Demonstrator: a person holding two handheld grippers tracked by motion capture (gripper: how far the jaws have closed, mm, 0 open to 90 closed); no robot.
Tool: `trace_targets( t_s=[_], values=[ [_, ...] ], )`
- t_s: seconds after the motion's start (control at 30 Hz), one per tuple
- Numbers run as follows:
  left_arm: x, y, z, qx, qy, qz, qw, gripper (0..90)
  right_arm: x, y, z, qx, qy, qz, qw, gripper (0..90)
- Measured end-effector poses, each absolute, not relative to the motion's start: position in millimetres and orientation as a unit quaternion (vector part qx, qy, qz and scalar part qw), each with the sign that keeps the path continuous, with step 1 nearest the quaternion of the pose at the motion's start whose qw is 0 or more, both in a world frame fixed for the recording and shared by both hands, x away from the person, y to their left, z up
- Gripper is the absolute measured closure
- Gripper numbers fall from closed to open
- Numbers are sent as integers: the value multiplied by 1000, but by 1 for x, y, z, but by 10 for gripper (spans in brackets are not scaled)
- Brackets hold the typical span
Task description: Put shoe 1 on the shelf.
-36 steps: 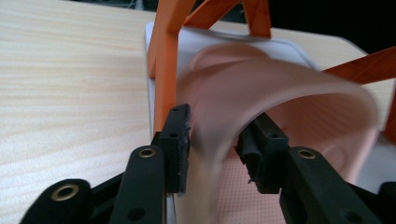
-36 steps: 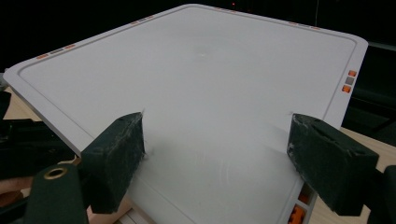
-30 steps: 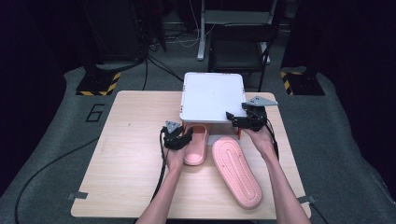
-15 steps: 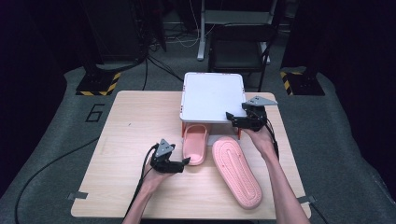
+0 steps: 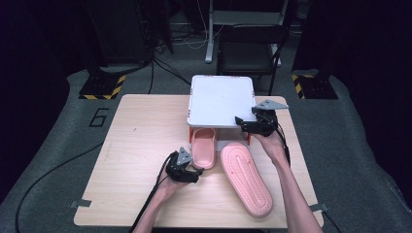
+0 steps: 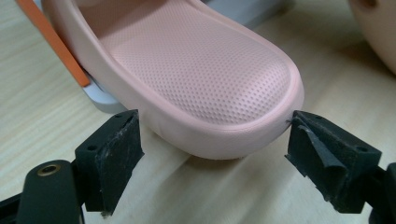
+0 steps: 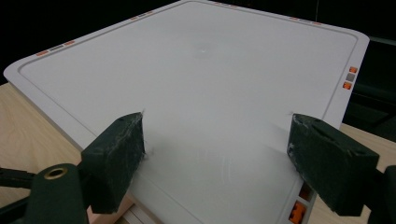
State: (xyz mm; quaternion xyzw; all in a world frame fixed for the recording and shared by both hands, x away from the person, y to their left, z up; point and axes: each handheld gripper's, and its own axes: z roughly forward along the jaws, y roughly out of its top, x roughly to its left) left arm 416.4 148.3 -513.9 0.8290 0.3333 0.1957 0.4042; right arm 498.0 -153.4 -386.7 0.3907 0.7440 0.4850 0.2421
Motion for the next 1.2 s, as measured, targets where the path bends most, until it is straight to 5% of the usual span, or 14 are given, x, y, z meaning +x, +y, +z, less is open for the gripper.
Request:
trace_targets(
  t_s=[0.57,1.03,1.2],
  values=[
    [462,134,-519,783,414,230,402,182,497,-154,-386,389,746,483,241,187],
    [469,137,-519,780,421,225,405,181,498,-155,-386,384,747,486,242,188],
    [455,149,-503,752,406,212,474,154,496,-155,-386,390,739,495,239,178]
  ],
)
